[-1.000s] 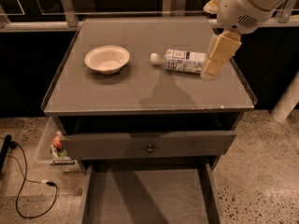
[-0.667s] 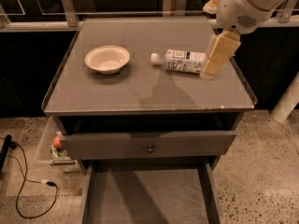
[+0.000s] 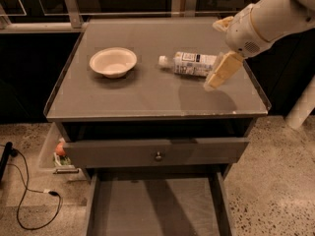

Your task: Place blue plastic bottle into middle drawer

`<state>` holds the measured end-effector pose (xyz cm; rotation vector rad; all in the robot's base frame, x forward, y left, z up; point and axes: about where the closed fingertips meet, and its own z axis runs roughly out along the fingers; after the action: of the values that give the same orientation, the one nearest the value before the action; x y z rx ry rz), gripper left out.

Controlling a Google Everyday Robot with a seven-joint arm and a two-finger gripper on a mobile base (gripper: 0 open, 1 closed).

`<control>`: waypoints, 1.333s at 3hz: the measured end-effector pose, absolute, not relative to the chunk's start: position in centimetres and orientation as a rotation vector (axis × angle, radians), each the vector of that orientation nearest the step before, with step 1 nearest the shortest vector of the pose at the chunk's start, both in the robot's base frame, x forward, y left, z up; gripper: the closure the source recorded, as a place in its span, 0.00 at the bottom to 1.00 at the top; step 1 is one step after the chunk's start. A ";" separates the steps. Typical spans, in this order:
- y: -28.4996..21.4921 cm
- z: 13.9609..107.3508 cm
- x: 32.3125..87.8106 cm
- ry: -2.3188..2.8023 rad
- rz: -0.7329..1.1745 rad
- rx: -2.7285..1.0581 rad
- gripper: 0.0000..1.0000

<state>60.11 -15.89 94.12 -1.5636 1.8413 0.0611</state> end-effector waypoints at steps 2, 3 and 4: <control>-15.5 91.2 65.2 1.775 0.144 -1.526 0.00; -15.2 89.9 67.0 1.772 0.178 -1.545 0.00; -15.4 88.0 67.6 1.802 0.214 -1.570 0.00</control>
Offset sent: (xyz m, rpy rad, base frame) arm 0.0779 0.0027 -0.0381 0.1269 -0.0277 0.0472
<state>67.63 -15.35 87.98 -1.5700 1.8016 0.2138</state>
